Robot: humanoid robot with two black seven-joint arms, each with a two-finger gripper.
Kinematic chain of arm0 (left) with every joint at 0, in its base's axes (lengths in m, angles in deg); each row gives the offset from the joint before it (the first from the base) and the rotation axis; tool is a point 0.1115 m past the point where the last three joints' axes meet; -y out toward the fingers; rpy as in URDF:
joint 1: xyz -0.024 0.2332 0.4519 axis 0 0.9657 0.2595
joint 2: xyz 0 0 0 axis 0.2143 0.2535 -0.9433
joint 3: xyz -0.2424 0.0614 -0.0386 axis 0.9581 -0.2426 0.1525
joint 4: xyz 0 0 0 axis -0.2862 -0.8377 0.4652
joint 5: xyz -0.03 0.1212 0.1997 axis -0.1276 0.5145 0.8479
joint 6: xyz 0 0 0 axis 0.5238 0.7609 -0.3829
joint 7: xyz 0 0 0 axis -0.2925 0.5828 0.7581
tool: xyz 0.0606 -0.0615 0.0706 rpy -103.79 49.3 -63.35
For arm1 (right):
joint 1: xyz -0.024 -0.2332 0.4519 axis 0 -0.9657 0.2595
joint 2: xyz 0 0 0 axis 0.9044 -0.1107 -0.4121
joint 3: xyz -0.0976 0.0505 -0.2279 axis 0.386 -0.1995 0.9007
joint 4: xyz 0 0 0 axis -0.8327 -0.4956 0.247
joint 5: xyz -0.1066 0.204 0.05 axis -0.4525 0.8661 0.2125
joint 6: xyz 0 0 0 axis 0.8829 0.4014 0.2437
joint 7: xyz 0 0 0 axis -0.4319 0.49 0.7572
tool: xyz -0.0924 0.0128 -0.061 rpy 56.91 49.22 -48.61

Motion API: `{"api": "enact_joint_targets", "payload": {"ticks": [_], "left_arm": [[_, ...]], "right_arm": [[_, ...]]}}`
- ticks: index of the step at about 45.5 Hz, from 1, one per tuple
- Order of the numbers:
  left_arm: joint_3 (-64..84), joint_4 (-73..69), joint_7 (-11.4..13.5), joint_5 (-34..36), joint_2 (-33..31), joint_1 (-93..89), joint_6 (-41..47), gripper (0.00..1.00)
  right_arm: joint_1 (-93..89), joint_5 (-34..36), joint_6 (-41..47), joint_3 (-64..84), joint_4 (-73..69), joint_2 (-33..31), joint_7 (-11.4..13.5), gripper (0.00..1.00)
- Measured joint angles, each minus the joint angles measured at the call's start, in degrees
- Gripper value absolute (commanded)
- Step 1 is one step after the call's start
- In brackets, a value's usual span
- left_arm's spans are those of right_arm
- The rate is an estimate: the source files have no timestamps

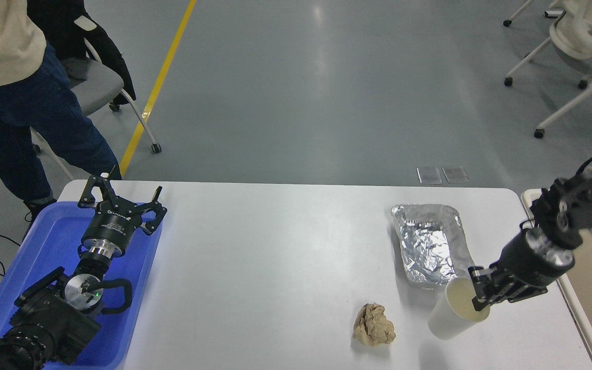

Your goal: Pick up paper cup place in dustbin

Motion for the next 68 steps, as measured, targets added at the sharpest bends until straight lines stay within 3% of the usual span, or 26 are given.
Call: {"api": "enact_joint_targets", "payload": {"ticks": [31, 58, 68], "left_arm": [[0.0, 0.0, 0.0, -0.07, -0.01, 0.0, 0.0, 1.0], [0.0, 0.0, 0.01, -0.04, -0.01, 0.0, 0.0, 1.0], [0.0, 0.02, 0.12, -0.14, -0.01, 0.01, 0.0, 1.0]], "right_arm": [[28.14, -1.72, 3.39, 2.31, -2.43, -3.25, 0.12, 0.0], [30.39, -2.01, 3.51, 2.96, -2.34, -3.65, 0.14, 0.0], [26.34, -3.71, 3.52, 5.69, 1.17, -8.95, 0.15, 0.0]]}}
